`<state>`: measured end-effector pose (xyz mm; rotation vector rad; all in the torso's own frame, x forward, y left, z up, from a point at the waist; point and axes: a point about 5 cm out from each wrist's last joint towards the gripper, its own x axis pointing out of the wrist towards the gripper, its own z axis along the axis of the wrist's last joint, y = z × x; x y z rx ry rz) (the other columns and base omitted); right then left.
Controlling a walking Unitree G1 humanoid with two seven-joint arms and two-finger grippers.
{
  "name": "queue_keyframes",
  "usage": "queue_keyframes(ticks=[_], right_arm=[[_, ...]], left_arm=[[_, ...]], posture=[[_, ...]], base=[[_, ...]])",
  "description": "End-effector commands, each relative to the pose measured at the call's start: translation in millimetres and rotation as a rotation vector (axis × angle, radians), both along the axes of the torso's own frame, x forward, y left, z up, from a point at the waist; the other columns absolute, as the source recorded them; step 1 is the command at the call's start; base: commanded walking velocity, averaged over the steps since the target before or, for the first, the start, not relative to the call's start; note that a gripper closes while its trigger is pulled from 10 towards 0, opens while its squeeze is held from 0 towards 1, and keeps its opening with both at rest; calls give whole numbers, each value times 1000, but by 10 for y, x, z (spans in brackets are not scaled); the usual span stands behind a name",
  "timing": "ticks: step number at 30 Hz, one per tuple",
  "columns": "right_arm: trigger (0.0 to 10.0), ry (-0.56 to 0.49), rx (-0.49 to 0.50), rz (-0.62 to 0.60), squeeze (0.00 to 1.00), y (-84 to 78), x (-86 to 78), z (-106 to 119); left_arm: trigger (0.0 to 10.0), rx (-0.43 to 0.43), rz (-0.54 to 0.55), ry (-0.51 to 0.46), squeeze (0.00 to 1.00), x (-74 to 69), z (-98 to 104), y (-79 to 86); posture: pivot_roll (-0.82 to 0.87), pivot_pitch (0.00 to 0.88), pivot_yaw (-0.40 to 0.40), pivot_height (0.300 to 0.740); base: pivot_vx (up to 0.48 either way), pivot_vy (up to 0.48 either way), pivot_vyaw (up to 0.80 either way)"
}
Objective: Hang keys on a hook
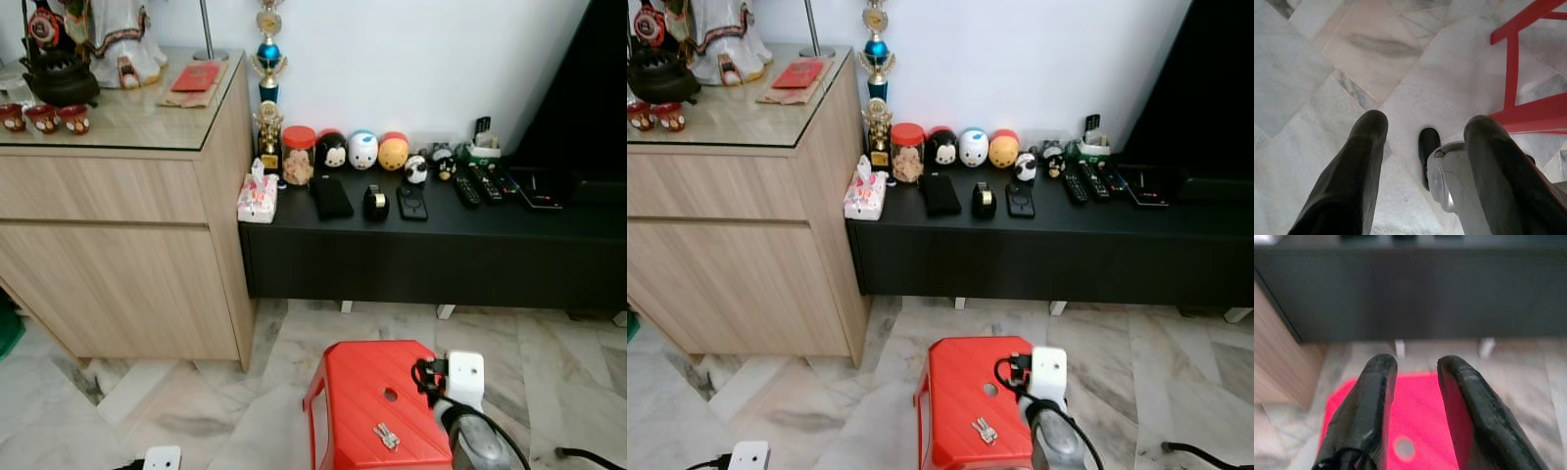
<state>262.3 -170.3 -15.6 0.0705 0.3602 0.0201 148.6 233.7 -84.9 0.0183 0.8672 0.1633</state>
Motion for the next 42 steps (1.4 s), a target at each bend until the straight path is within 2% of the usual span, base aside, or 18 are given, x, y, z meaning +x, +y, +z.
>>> queue_keyframes(ticks=[1, 6, 9, 18, 22, 24, 26, 29, 30, 32, 34, 36, 40, 42], right_arm=[[10000, -25, -3, 16, 0, 26, 24, 37], [10000, -93, 29, 17, 0, 126, 76, 125], [10000, -152, 14, 56, 0, 189, 70, 191], [10000, -181, 24, 54, 0, 181, 42, 235], [10000, -187, 24, 51, 0, 178, 53, 275], [10000, -188, 23, 50, 0, 177, 58, 281], [10000, -190, 22, 50, 0, 181, 70, 293], [10000, -189, 23, 54, 0, 183, 73, 296], [10000, -191, 24, 55, 0, 178, 82, 306], [10000, -193, 25, 55, 0, 174, 91, 314], [10000, -194, 28, 57, 0, 180, 89, 316], [10000, -192, 30, 59, 0, 191, 83, 317], [10000, -186, 34, 62, 0, 195, 64, 311], [10000, -185, 35, 58, 0, 179, 55, 307]], left_arm=[[10000, -5, 25, 6, 0, -40, -17, -1], [10000, -2, 9, 7, 0, -44, -17, -3], [10000, -3, 11, 8, 0, -52, -19, -2], [10000, 17, 13, -7, 0, -47, -8, 12], [10000, 84, 49, -93, 0, -9, 51, 46], [10000, 85, 58, -117, 0, 1, 66, 47], [10000, 84, 48, -200, 0, 46, 123, 39], [10000, 87, 22, -238, 0, 71, 154, 31], [10000, 130, -13, -352, 0, 584, 407, 30], [10000, 118, -43, -555, 0, 1144, 851, 23], [10000, 116, -74, -674, 0, 1293, 1061, -13], [10000, 127, -93, -727, 0, 1333, 1148, -29], [10000, 139, -109, -822, 0, 1339, 1285, -48], [10000, 140, -115, -861, 0, 1289, 1320, -57]], posture=[[3, 0, -77, 740], [11, 0, -79, 740], [7, 0, -75, 740], [2, 0, -74, 740], [1, 0, -78, 740], [-1, 0, -80, 740], [-2, 0, -80, 740], [-7, 0, -77, 740], [-6, 0, -76, 740], [-2, 0, -75, 740], [-1, 0, -76, 740], [0, 0, -77, 740], [1, 0, -77, 740], [-1, 0, -77, 740]], base=[[0, 0, 0], [0, 0, 0], [0, 0, 0], [0, 0, 0], [0, 0, 0], [0, 0, 0], [0, 0, 0], [0, 0, 0], [0, 0, 0], [0, 0, 0], [0, 0, 0], [0, 0, 0], [0, 0, 0], [0, 0, 0]])
